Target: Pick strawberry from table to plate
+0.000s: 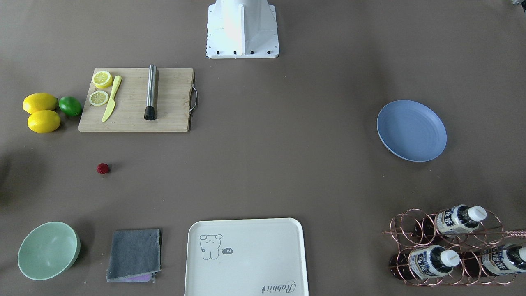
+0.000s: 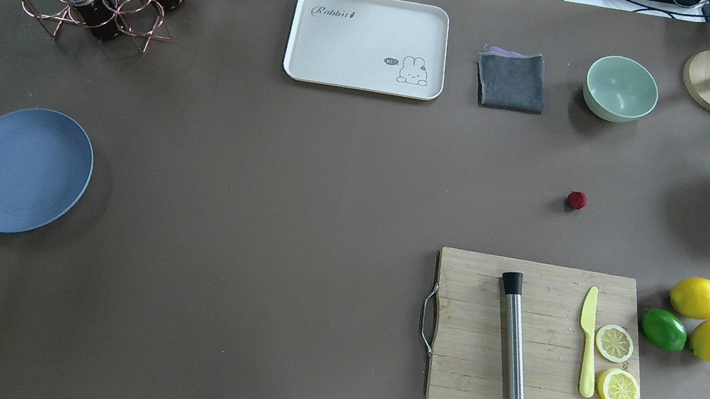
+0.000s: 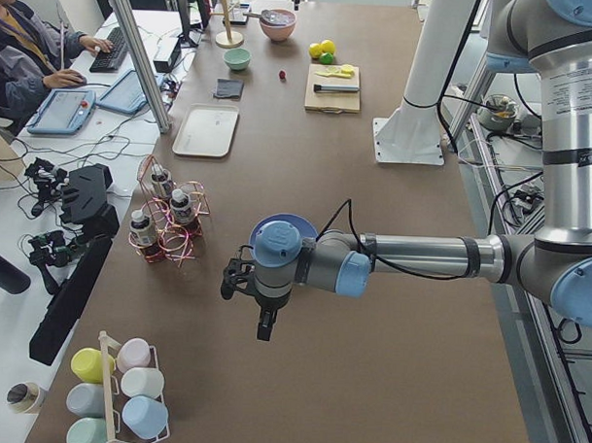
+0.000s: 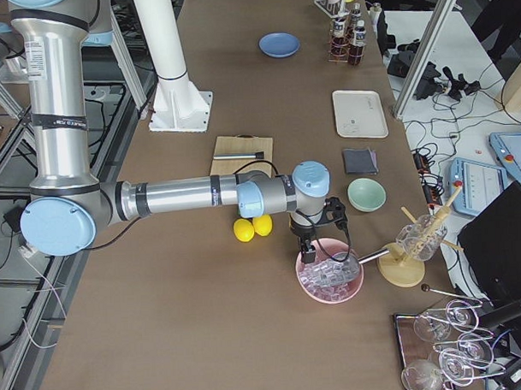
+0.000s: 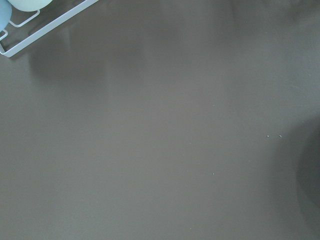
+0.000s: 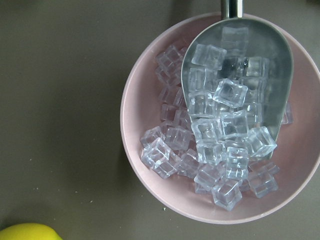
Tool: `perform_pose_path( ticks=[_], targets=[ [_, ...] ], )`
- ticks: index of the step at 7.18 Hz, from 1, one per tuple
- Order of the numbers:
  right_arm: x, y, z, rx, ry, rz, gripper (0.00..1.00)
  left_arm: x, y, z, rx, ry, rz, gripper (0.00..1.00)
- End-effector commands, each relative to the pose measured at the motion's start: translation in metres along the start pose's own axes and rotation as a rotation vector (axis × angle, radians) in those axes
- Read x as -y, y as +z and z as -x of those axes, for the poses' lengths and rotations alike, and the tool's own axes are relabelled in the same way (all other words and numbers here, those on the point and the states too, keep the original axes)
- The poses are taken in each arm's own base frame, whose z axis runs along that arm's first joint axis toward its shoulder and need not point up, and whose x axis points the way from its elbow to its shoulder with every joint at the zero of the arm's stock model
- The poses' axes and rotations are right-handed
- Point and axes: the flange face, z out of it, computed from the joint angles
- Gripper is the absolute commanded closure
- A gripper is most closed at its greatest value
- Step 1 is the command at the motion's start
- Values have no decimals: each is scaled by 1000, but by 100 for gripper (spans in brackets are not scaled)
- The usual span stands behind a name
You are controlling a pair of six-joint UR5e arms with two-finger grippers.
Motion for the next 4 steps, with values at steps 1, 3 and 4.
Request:
perform_pose_path(
  ticks=[1,3,4],
  targets=[
    [0,0,1,5,3,0,0,2,6,-3,-2,12,9,3],
    [0,1,1,5,2,1,0,6,12,-18,-18,51,7,2],
    [-1,0,2,7,4,0,0,6,15,-19,-19,55,12,3]
  ],
)
